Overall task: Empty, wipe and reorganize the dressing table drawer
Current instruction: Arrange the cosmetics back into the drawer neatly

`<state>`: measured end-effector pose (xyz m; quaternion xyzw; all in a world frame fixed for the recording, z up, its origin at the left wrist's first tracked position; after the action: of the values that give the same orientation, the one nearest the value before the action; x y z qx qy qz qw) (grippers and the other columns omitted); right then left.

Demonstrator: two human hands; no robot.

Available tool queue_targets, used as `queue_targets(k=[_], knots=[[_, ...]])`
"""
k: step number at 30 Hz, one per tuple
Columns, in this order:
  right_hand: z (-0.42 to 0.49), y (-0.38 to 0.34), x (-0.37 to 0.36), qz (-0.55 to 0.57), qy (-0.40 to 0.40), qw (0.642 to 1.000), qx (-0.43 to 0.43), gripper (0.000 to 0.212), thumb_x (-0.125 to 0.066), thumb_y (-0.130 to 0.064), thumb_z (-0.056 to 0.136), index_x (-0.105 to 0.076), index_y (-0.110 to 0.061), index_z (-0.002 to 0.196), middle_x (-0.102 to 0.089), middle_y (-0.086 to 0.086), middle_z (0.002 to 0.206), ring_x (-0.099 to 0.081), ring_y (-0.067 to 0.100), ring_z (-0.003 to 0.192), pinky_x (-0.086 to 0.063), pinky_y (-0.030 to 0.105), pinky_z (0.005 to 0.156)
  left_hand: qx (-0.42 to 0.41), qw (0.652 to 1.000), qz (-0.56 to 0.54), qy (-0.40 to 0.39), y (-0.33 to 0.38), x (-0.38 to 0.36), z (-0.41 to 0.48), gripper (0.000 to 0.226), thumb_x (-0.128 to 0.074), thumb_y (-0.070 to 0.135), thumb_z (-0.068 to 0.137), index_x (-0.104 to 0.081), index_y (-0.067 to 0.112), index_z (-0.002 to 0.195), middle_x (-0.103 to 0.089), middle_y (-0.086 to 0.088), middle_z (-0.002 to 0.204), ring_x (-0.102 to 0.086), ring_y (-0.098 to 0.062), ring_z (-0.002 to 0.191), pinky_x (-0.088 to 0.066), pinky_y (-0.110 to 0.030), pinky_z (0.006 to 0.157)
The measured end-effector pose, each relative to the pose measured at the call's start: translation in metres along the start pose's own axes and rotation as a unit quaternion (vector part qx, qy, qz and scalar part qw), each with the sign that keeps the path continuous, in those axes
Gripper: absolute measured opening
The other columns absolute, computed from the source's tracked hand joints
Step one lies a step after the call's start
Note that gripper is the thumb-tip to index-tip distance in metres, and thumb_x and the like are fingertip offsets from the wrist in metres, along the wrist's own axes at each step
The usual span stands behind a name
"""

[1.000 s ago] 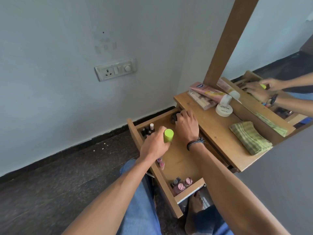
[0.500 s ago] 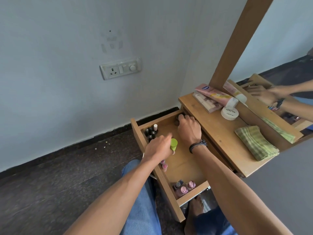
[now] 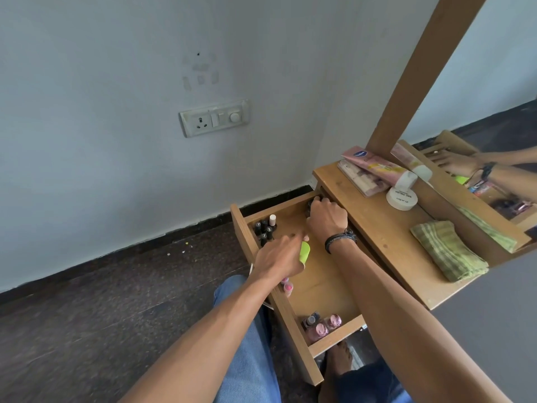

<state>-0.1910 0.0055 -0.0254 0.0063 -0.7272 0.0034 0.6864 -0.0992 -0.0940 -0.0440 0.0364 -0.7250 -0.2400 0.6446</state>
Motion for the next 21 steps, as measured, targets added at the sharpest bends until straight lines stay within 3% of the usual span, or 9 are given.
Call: queue_targets(k=[3, 7, 14, 21], knots=[[0.001, 0.000, -0.002, -0.022, -0.008, 1.000, -0.009, 0.039, -0.056, -0.016, 0.098, -0.055, -0.003, 0.135, -0.066, 0.014, 0.124, -0.066, 0.034, 0.113, -0.055, 0.041, 0.080, -0.009, 1.000, -0.007, 0.008, -0.001, 0.000, 0.001, 0.060, -0.072, 0.023, 0.083, -0.047, 0.026, 0.136, -0.069, 0.000, 0.117, -0.071, -0.022, 0.091, -0.042, -0.030, 0.061], [-0.002, -0.001, -0.003, -0.033, -0.021, 0.999, -0.007, 0.026, -0.060, -0.016, 0.097, -0.065, -0.007, 0.122, -0.065, 0.014, 0.120, -0.065, 0.034, 0.111, -0.056, 0.042, 0.081, -0.017, 1.000, -0.017, 0.016, -0.002, -0.001, 0.003, 0.067, -0.075, 0.024, 0.081, -0.046, 0.026, 0.141, -0.065, 0.001, 0.127, -0.068, -0.020, 0.105, -0.046, -0.030, 0.067], [-0.007, 0.000, 0.001, -0.056, -0.026, 0.998, 0.004, 0.025, -0.060, -0.018, 0.099, -0.064, -0.009, 0.122, -0.062, 0.017, 0.123, -0.062, 0.036, 0.114, -0.055, 0.042, 0.085, -0.017, 0.999, -0.011, 0.034, -0.002, 0.000, 0.003, 0.069, -0.077, 0.027, 0.082, -0.046, 0.023, 0.144, -0.064, 0.000, 0.132, -0.067, -0.020, 0.110, -0.055, -0.034, 0.073], [-0.004, 0.014, 0.040, 0.063, 0.018, 0.998, -0.015, 0.011, -0.065, -0.017, 0.087, -0.062, -0.011, 0.097, -0.066, 0.012, 0.098, -0.066, 0.036, 0.088, -0.057, 0.041, 0.071, -0.010, 1.000, -0.012, 0.015, -0.002, -0.002, 0.005, 0.061, -0.071, 0.028, 0.085, -0.048, 0.022, 0.141, -0.062, 0.000, 0.130, -0.061, -0.021, 0.110, -0.053, -0.037, 0.071]])
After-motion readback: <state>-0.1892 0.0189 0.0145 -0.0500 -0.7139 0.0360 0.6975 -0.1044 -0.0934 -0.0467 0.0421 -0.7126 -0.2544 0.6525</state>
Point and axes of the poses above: each hand's wrist, its own z-axis towards the middle knuckle, its own x-axis out of the back of the hand, y = z × x, the point moved 9 cm from there along z, towards the middle knuckle
